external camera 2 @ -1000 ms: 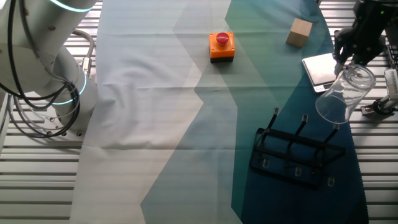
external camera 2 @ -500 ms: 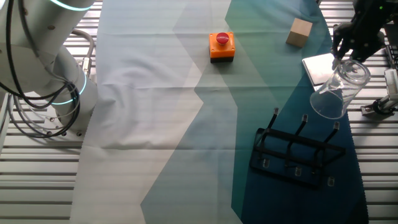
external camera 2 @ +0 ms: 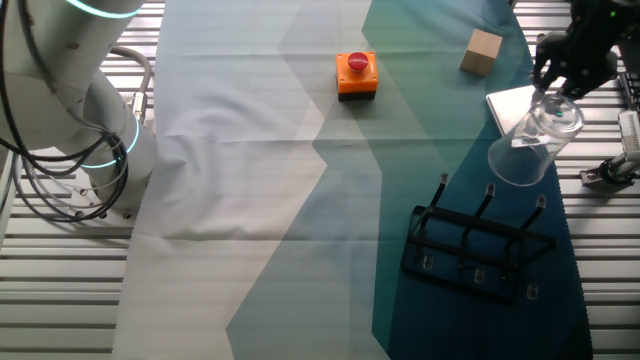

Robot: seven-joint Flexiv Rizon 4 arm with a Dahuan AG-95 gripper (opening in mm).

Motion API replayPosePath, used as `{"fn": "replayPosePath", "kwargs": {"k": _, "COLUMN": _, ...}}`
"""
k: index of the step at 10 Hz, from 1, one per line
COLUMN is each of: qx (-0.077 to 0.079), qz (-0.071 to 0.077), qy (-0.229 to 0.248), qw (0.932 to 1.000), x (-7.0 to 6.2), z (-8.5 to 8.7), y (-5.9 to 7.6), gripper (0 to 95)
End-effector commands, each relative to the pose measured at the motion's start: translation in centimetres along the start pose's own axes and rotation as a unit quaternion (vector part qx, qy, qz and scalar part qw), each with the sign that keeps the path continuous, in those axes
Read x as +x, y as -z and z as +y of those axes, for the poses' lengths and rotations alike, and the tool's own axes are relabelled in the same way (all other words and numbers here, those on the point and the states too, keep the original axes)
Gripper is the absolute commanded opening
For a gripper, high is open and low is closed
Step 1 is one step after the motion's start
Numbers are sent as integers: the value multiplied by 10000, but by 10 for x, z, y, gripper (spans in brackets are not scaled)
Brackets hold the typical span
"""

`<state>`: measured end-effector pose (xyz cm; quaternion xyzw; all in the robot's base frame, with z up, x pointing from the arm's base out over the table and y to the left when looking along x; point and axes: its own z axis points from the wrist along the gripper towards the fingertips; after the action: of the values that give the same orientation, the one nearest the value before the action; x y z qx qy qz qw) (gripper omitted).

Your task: Take the cup off the cup rack

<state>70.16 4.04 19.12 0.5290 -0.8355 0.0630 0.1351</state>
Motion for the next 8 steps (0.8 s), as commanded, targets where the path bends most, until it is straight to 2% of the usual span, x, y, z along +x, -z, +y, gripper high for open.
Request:
{"fn": "replayPosePath", "kwargs": {"k": 1, "qx": -35, "qz": -425, "qy": -468, "qw": 9980, "x": -7, "z": 21, "y": -11, "gripper": 0}}
{"fn": "replayPosePath", "kwargs": {"k": 4, "qx": -73, "qz": -705, "qy": -869, "qw": 9937, "x": -24, "z": 37, "y": -14, "gripper": 0}}
{"fn": "replayPosePath", "kwargs": {"k": 5, "qx": -38, "qz": -735, "qy": -932, "qw": 9929, "x": -30, "z": 41, "y": -15, "gripper": 0}}
{"fn": "replayPosePath", "kwargs": {"k": 6, "qx": -30, "qz": -843, "qy": -997, "qw": 9914, "x": -31, "z": 44, "y": -19, "gripper": 0}}
{"fn": "replayPosePath", "kwargs": {"k": 7, "qx": -82, "qz": -1072, "qy": -1114, "qw": 9879, "x": -30, "z": 48, "y": -24, "gripper": 0}}
{"fn": "replayPosePath", "kwargs": {"k": 8, "qx": -145, "qz": -1400, "qy": -1242, "qw": 9822, "x": -30, "z": 53, "y": -30, "gripper": 0}}
